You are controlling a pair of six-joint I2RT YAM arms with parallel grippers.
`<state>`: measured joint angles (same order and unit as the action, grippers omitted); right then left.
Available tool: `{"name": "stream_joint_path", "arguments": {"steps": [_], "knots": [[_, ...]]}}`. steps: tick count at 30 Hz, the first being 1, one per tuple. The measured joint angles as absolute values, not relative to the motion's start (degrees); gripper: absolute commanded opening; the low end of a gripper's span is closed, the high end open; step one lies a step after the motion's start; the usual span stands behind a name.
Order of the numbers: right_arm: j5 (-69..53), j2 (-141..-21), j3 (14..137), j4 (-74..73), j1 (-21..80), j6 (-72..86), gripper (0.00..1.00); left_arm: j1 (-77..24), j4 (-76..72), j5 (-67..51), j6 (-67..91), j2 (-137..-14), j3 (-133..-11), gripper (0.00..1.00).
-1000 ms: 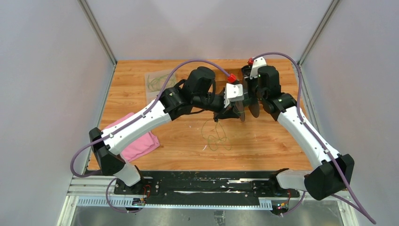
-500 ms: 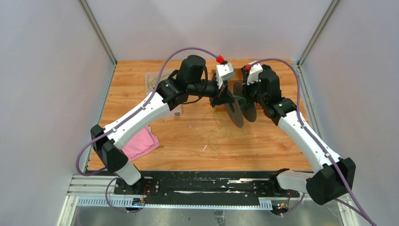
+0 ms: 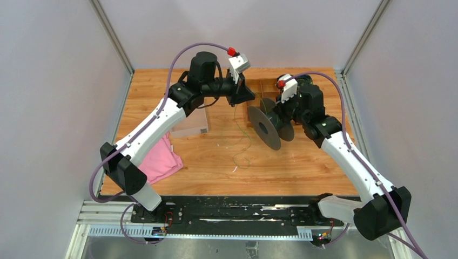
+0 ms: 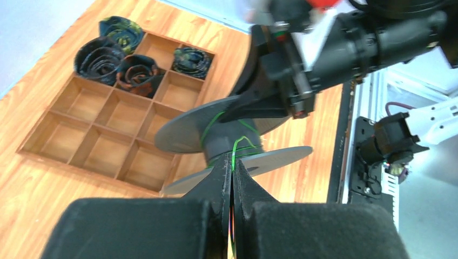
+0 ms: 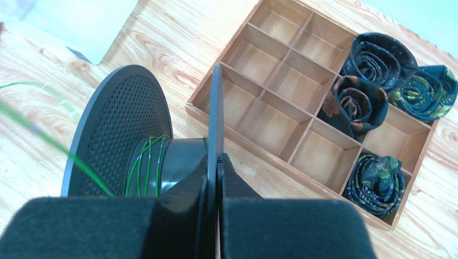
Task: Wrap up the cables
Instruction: Wrap the cable around the cable reel.
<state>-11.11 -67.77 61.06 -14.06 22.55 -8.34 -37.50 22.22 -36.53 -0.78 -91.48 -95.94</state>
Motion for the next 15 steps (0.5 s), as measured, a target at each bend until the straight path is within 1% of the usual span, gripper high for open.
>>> {"name": "stream_joint_path", "arguments": {"steps": [15], "knots": [[-20.53,-65.45,61.39,-15.46,22.55,-11.35,0.00,-28.53,22.61,-37.45,-2.04,-93.89,-93.38,0.00]]}}
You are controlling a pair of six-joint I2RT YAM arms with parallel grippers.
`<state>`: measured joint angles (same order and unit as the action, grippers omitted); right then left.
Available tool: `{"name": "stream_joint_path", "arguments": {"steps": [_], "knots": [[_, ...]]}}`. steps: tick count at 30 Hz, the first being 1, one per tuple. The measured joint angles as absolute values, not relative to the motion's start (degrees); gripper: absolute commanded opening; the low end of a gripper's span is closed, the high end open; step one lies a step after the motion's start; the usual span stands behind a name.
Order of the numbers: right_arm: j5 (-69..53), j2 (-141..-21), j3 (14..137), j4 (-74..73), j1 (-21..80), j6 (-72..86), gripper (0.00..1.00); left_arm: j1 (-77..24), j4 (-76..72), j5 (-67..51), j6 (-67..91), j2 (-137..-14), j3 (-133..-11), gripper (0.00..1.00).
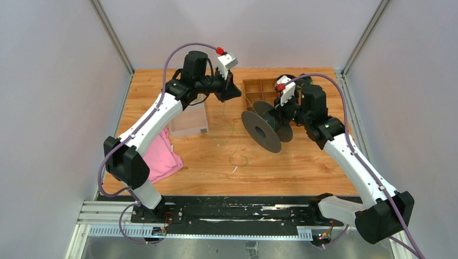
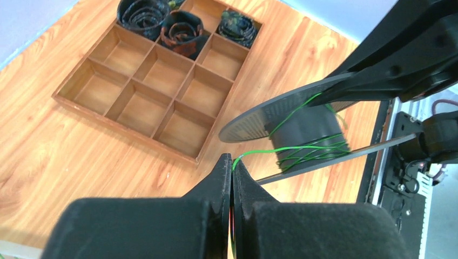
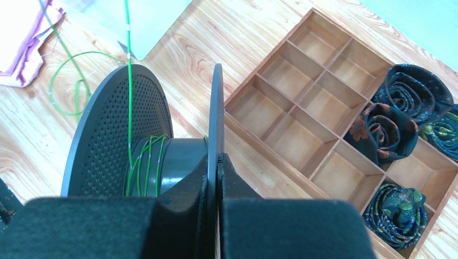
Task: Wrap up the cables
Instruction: Wrap the cable around the cable reel.
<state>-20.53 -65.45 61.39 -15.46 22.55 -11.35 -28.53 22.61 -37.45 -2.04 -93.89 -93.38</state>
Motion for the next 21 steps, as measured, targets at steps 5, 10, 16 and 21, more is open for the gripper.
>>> {"name": "stream_joint_path", "arguments": {"steps": [5,10,16,21], "knots": [[-22.90,-65.45,62.43,-17.12,22.50,-11.40,0.01,-27.44,22.83,-37.56,-3.49,-94.70,-91.57,0.00],[-24.77,-65.45,64.49,-18.17,22.06,-11.09,0.00,-26.41,22.76,-37.87,-4.58,-94.87,-89.84,0.00],[-27.33,-65.45,66.46,-18.48,21.08,-9.54,0.01,-26.15,22.70,-37.93,-6.13,-94.91,-87.20,0.00],[-28.88,-65.56,68.05,-19.20,20.01,-7.84,0.01,-25.50,22.61,-38.04,-7.27,-95.07,-86.70,0.02]]}}
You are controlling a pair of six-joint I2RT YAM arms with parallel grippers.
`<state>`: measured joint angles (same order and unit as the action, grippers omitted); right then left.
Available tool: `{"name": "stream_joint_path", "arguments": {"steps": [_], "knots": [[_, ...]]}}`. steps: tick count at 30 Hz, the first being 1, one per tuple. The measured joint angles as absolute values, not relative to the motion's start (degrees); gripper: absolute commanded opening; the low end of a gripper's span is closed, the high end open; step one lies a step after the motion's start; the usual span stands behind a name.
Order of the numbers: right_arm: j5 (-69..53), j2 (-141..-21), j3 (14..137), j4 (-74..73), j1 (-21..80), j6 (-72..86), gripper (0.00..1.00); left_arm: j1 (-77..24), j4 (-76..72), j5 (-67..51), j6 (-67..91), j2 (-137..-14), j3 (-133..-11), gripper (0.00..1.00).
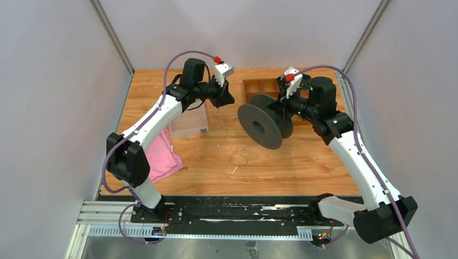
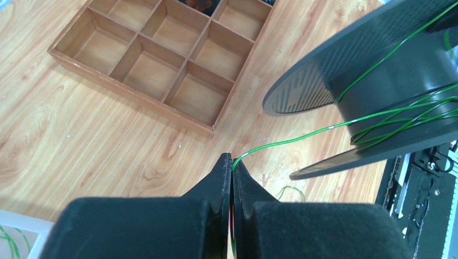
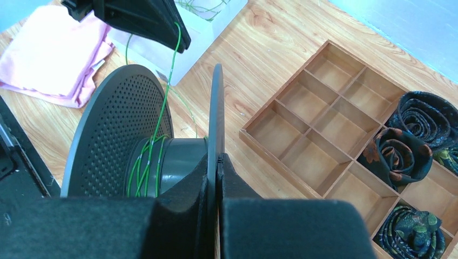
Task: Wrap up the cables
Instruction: Wrap the cable around the cable reel.
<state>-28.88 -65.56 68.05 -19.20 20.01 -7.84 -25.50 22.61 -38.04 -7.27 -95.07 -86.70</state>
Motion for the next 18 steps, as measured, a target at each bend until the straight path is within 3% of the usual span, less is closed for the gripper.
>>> {"name": "stream_joint_path", "arguments": {"steps": [18], "knots": [[-30.46,-69.10,77.30,-22.02,17.37,-0.19,0.01,-25.30,12.75,-42.04,-5.10,-95.07,-75.31,0.08]]}}
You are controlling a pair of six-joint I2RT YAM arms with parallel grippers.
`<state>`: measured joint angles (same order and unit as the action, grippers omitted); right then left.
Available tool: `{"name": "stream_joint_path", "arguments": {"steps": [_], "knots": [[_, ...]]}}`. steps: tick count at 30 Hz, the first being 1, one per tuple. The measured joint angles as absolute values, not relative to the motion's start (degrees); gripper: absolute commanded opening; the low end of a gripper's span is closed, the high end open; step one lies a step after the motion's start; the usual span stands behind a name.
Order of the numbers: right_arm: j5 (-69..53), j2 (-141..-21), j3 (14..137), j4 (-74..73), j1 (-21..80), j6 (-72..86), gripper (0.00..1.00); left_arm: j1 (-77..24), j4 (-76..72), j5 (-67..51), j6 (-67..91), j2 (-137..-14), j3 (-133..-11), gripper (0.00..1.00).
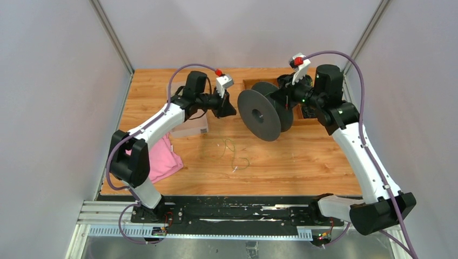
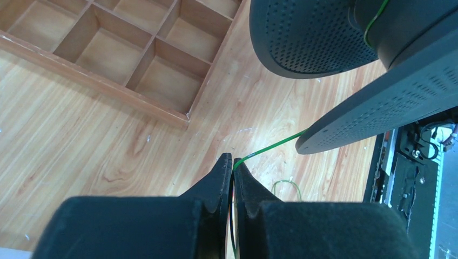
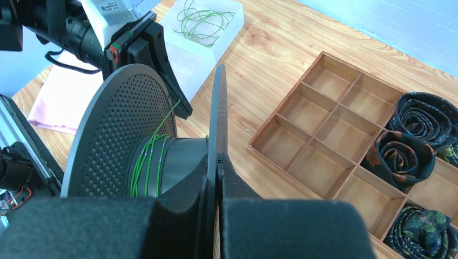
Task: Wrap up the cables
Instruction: Wrap the cable around the cable reel.
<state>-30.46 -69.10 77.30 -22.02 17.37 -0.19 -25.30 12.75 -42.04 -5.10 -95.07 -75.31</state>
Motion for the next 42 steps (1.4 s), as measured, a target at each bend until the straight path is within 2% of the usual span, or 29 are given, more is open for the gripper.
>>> {"name": "stream_joint_path", "arguments": {"steps": [7,19,29,39,42], "knots": [[-28.29,-70.28,81.28,-23.83,17.21,1.54,0.00,-25.21,9.54,-42.78,-3.22,-94.98,-71.48,0.12],[-27.51,-72.05,86.54,-24.88,17.12,4.97,0.01,-25.43,6.31,-42.41,-0.95,-94.98,-68.97,0.09],[-24.53,-73.76,90.43,-26.41,16.93,6.50,0.01,-26.41,5.08,-42.04,-0.43,-94.98,-67.46,0.17],[-21.65,-74.15,92.40,-27.46,15.64,6.55,0.01,-26.48,6.52,-41.74,-3.05,-94.91,-65.19,0.15],[-21.08,-74.41,92.42,-27.77,15.33,6.55,0.01,-26.48,7.66,-41.54,-4.64,-94.48,-64.20,0.17]]}}
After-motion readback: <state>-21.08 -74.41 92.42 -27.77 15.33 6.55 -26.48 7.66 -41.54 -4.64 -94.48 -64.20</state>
